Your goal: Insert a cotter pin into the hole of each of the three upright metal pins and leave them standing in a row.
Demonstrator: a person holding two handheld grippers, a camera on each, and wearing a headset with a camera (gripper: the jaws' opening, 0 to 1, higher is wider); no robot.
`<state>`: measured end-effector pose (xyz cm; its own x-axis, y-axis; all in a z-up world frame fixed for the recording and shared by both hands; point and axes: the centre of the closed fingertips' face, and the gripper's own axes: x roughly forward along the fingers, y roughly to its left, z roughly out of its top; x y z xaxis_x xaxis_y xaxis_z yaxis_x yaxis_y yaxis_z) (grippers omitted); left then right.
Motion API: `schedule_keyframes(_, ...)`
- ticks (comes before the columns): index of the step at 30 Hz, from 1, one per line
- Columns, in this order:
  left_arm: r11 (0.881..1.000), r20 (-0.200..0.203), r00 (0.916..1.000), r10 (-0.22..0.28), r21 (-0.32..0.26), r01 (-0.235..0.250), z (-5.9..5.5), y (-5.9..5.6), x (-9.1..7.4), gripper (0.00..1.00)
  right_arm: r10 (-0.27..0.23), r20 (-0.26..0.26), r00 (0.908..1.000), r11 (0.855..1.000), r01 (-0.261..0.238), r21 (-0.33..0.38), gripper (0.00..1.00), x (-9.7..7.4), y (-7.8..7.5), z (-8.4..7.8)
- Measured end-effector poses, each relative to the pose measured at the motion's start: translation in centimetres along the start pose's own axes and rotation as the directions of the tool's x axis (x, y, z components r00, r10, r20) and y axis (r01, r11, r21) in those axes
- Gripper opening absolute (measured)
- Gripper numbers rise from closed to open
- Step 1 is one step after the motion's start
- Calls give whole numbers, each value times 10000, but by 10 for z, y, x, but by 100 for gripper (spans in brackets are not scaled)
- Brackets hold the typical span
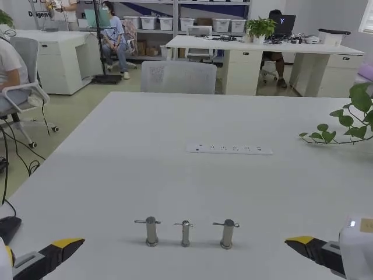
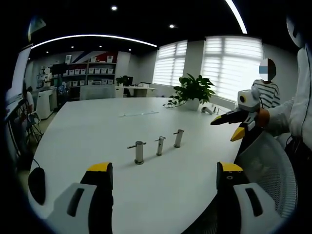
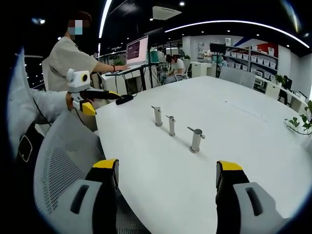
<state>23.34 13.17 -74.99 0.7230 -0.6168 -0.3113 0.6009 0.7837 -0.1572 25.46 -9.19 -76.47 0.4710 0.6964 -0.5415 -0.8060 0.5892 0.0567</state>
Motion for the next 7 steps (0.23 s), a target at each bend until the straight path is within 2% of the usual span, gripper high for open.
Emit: schedule_keyframes(7, 10000, 26, 10000, 15, -31, -15, -1, 0, -1, 88, -9, -14, 10000, 10000, 9, -34, 84, 1, 1, -1)
